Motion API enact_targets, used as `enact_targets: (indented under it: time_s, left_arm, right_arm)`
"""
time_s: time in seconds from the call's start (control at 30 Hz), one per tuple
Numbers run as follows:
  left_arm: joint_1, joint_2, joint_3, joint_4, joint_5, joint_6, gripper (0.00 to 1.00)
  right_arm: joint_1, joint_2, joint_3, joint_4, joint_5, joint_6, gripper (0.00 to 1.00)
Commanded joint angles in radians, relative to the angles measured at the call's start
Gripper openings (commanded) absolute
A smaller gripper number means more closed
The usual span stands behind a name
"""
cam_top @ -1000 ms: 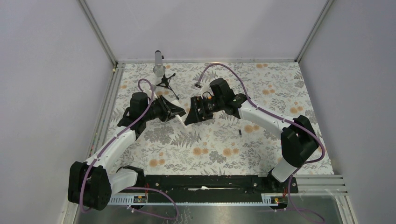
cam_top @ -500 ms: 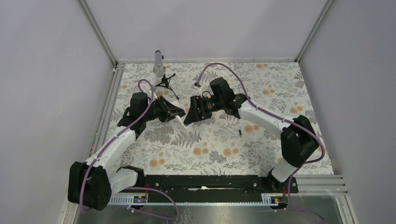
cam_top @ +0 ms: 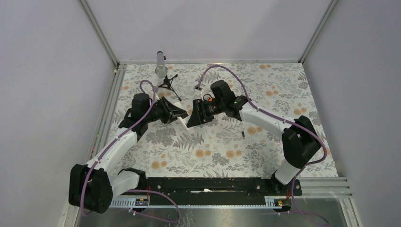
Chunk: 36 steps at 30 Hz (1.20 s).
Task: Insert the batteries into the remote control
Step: Load the battery into the remote control.
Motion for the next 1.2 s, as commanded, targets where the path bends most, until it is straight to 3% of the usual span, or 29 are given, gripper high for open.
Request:
enact_targets:
  time_s: [0.0, 0.37, 0.6, 1.17]
  left_arm:
    - [0.004, -0.027, 0.044, 0.051, 0.011, -0.008, 0.0]
    - [0.033, -0.044, 0.064, 0.055, 0.108, -0.05, 0.0]
    - [0.057, -0.061, 0.035, 0.182, 0.218, -0.165, 0.0]
    - [0.059, -0.072, 0.068, 0.256, 0.248, -0.234, 0.0]
  right_arm:
    - [0.012, -0.001, 0.032, 0.021, -0.028, -0.01, 0.57]
    - [0.012, -0.034, -0.046, 0.174, -0.112, 0.061, 0.55]
    - [0.013, -0.031, -0.08, 0.279, -0.162, 0.122, 0.5]
    - [0.023, 0.003, -0.037, 0.18, -0.116, 0.09, 0.65]
